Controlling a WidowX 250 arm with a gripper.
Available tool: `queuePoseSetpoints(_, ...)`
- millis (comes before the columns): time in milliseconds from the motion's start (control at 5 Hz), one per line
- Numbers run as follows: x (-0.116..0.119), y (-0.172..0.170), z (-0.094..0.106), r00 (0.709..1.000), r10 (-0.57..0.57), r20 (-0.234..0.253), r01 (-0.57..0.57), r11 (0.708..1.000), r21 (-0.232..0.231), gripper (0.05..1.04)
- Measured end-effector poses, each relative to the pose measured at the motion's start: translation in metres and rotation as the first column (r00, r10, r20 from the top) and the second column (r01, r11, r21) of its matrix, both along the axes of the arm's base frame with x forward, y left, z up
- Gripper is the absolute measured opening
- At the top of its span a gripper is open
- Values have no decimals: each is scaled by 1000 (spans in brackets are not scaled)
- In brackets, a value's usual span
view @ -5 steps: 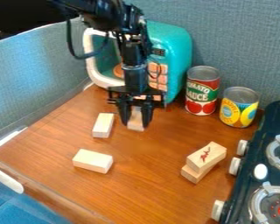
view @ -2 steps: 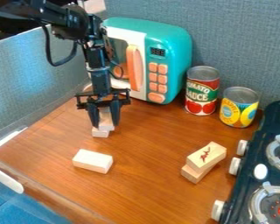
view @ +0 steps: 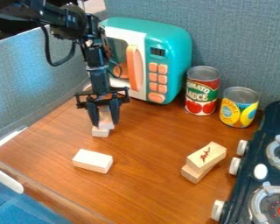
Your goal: Put the wooden rectangle to the other rectangle
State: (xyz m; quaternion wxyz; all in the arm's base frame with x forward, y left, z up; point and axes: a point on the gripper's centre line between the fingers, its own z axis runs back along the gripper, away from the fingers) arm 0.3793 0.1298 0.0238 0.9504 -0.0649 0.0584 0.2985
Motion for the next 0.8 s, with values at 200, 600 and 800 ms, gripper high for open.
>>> queuePoseSetpoints(200,0,0,0,1000,-7,-7,7,1000,1,532)
queuePoseSetpoints(600,-1,0,0,1000,-14,-14,14,1000,0,905)
queuePoseSetpoints(800,-1,-1,1,1000,-8,-16,7,1000,-8,1004)
